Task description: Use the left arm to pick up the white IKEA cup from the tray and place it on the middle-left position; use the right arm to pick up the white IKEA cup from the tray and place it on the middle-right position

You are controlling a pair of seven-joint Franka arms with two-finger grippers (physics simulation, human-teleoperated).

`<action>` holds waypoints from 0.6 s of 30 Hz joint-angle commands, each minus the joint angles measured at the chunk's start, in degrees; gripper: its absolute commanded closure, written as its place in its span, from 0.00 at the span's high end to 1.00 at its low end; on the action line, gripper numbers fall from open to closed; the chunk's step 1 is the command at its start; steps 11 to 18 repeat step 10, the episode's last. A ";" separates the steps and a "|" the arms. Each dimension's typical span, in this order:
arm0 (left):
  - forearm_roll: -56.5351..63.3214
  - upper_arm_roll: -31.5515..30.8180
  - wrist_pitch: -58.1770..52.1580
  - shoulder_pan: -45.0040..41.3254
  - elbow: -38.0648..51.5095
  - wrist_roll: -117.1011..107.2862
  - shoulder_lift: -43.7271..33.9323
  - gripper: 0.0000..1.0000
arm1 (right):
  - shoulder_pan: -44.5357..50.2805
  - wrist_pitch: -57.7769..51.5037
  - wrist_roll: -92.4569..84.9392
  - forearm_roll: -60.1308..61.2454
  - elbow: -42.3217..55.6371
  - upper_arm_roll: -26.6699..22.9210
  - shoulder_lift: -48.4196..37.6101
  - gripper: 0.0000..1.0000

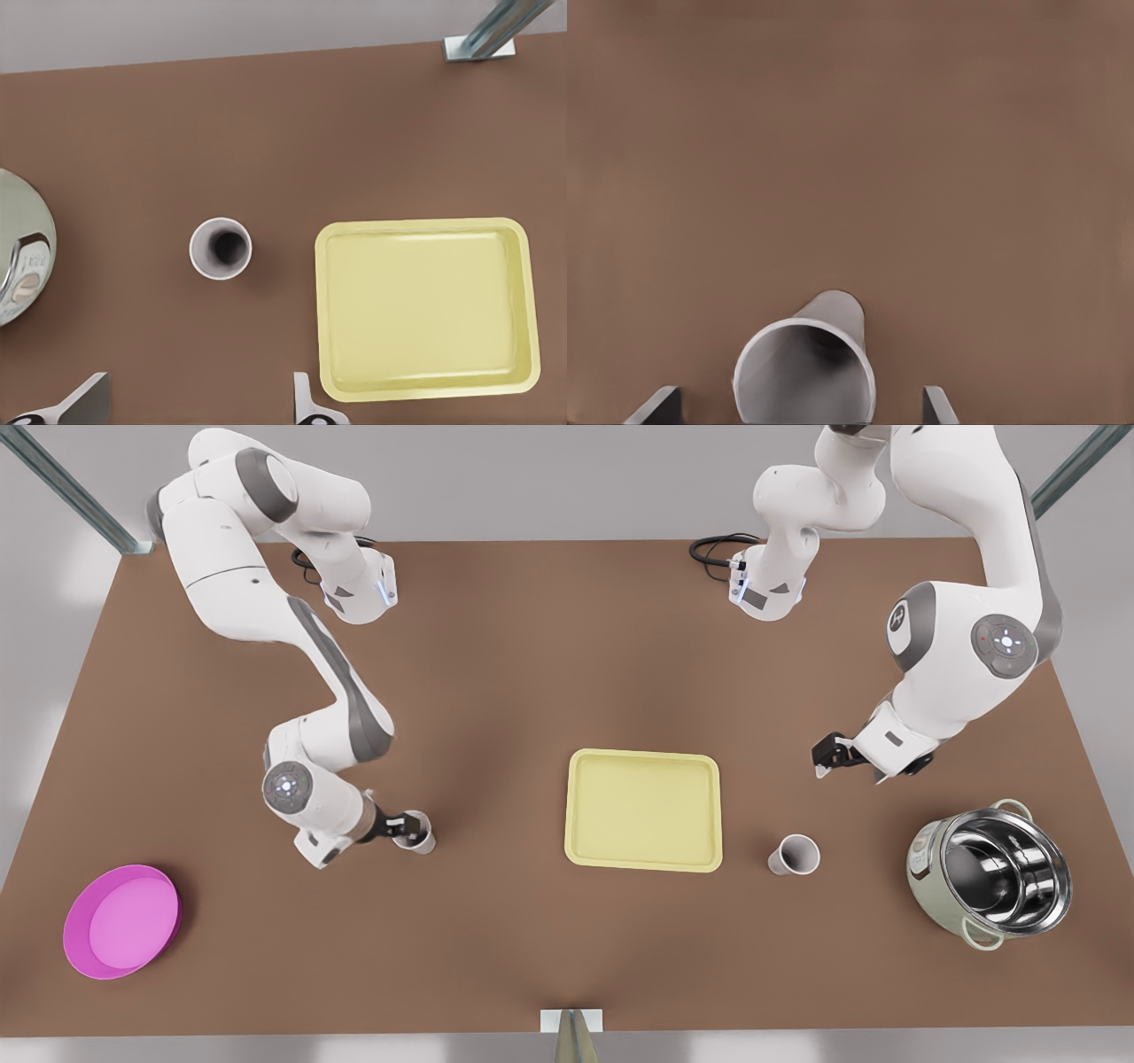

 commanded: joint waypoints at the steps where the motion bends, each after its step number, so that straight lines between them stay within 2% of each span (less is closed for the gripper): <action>1: -0.04 0.01 0.06 -0.01 0.03 0.43 -0.07 1.00 | -0.17 -11.28 -4.93 -0.01 3.61 -0.08 -3.11 1.00; 3: -0.22 0.01 0.06 -0.01 -0.05 0.60 -0.07 1.00 | -2.02 -14.09 -5.54 -0.18 3.61 -1.57 -11.98 1.00; 4: -0.13 -0.08 0.06 -0.10 -0.05 0.34 0.01 1.00 | -0.18 -16.47 -6.07 -0.10 3.61 -6.58 -15.85 1.00; 5: -0.13 -0.08 0.06 -0.01 -0.05 0.69 0.10 1.00 | 4.92 -17.96 -8.44 0.26 3.26 -14.13 -18.40 1.00; 6: -0.13 -0.08 0.06 -0.01 -0.05 0.69 0.19 1.00 | 6.42 -22.26 -12.22 0.61 2.90 -18.28 -20.68 1.00; 7: -0.04 -0.08 0.06 -0.10 -0.05 0.43 0.19 1.00 | 4.93 -26.57 -14.42 3.94 2.81 -19.33 -21.39 1.00; 10: -0.13 -0.17 -0.20 -0.10 -0.05 0.25 0.10 1.00 | 2.82 -28.25 -16.35 4.04 -0.78 -19.51 -26.57 1.00; 18: -0.13 -0.17 -0.20 -0.10 -0.05 0.25 0.10 1.00 | 2.82 -28.25 -16.35 4.04 -0.78 -19.51 -26.57 1.00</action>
